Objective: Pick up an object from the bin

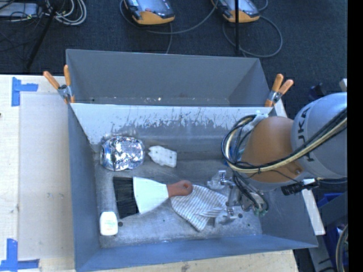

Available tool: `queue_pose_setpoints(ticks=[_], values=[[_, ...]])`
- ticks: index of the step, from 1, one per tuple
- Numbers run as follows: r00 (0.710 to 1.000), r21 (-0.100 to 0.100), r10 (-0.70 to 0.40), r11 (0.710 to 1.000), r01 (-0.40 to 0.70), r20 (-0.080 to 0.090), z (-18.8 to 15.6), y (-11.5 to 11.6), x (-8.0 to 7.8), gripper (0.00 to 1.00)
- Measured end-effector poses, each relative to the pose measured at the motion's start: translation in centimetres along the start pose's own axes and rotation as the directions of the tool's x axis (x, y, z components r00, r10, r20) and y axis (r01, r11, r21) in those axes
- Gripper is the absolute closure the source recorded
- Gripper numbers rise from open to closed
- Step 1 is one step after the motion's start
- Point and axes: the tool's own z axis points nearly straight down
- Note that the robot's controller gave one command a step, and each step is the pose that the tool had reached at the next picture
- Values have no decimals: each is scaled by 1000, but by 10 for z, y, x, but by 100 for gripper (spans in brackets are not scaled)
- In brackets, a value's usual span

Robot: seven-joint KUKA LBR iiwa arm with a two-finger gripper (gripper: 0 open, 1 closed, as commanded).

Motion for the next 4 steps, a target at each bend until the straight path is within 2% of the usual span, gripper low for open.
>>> queue_pose_setpoints(ticks=[1, 2, 3, 4], values=[[1000, 0, -2, 1000, 2, 2, -5, -2, -2, 0], [1000, 0, -1, 1000, 1, -3, 0, -1, 0, 0], [976, 4, -216, 976, 216, 10, -1, 13, 1, 0], [1000, -3, 0, 1000, 0, -19, -3, 1, 2, 100]])
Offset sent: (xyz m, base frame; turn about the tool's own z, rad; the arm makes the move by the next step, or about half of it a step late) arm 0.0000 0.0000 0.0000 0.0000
